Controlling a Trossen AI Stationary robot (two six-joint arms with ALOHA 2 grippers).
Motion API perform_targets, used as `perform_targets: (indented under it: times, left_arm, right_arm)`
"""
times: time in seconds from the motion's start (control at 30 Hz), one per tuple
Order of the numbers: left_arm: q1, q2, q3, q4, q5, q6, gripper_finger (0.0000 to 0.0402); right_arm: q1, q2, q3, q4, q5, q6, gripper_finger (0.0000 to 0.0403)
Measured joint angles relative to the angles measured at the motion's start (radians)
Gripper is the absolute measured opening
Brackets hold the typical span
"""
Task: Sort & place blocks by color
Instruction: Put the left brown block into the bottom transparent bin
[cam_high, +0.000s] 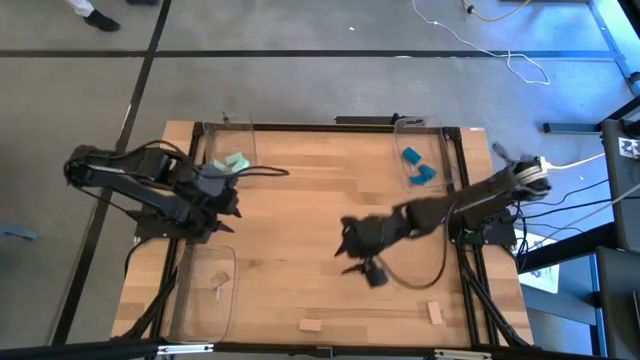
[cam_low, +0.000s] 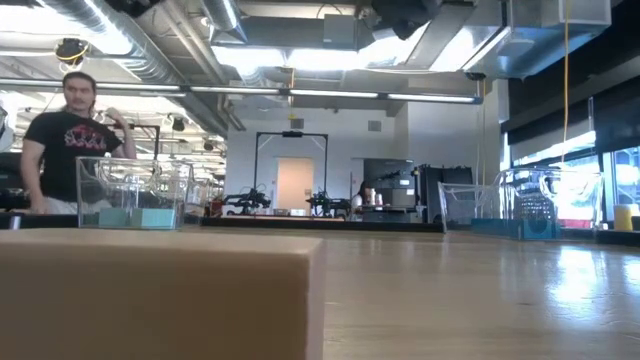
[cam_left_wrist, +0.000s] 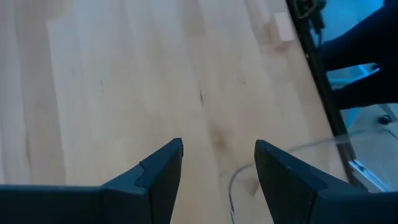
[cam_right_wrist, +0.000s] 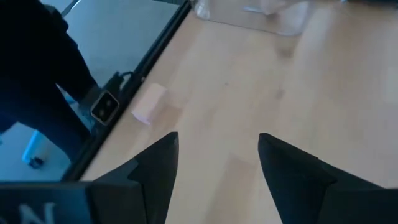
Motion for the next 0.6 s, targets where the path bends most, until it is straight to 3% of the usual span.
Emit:
perform_targets:
  times: [0.27, 0.6]
  left_arm:
    - [-0.062, -0.048, 0.0, -0.072, -0.007, -0.011, 0.0193]
    - [-0.066, -0.049, 0.0, -0.101, -0.008, -0.015, 0.0193]
  right_arm:
    - [0.143, 0.235, 0.0, 0.271, 0.117, 0.171, 0.0221]
    - [0.224, 0.444, 0.0, 0.581, 0.139, 0.301, 0.0221]
